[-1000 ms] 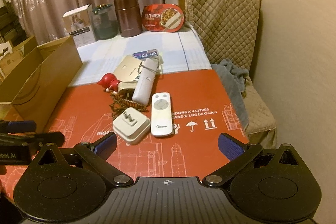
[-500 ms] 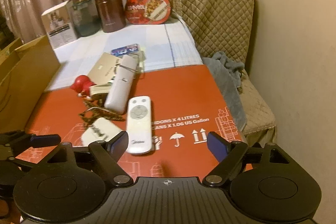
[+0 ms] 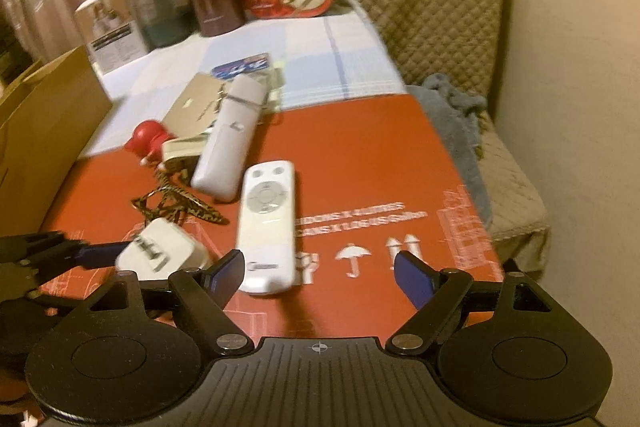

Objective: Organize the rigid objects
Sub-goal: 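Grasp the white square plug adapter with the left tool while the right tool approaches the white remote, then grasp the white Midea remote with the right tool while the left tool lifts the adapter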

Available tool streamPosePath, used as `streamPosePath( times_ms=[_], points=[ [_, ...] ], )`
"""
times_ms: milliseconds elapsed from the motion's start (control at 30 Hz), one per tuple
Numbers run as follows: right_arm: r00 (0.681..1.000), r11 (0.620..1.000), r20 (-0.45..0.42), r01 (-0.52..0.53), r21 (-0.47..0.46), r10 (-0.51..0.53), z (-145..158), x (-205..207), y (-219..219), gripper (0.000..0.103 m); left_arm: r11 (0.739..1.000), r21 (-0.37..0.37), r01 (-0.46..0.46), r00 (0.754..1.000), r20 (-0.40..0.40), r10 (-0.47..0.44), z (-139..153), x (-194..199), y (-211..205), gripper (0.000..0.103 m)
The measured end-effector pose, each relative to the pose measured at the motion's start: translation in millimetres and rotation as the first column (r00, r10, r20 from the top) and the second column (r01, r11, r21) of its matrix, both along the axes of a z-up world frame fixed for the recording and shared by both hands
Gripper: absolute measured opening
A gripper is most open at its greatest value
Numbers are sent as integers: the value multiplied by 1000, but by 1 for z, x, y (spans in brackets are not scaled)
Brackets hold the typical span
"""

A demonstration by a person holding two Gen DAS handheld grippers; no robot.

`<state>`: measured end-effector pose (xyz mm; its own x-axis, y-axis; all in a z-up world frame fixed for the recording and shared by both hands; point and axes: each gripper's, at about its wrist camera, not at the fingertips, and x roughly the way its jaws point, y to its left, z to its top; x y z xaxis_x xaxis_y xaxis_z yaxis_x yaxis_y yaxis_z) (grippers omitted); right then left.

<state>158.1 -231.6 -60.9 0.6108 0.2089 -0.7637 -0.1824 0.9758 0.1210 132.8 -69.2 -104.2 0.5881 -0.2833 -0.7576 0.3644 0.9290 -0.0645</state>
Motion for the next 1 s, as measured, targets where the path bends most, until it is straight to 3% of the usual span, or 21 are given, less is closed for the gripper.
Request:
streamPosePath(
  times_ms=[167,233,333,467,600,867,1000],
  points=[
    [998,998,7,-57,-21,57,-15,17,22,77,991,17,-135,991,14,135,2,-19,35,60],
    [997,996,10,-71,-46,71,-22,24,29,65,982,26,-188,982,23,187,2,-20,48,60],
    [996,992,15,-85,-88,86,-31,32,37,59,973,28,-229,973,22,228,-1,-19,60,60],
    [995,990,38,-88,-111,93,-37,35,41,58,972,21,-235,972,36,234,-1,-19,65,60],
    [993,987,57,-98,-125,105,-37,31,43,38,973,31,-230,972,52,229,-3,-16,63,65],
    [994,990,62,-77,-120,85,-36,25,41,37,973,43,-225,974,37,224,-11,-10,65,65],
    [996,993,59,-55,-108,61,-35,18,39,37,975,48,-216,976,30,215,-9,-9,64,60]
  ],
)
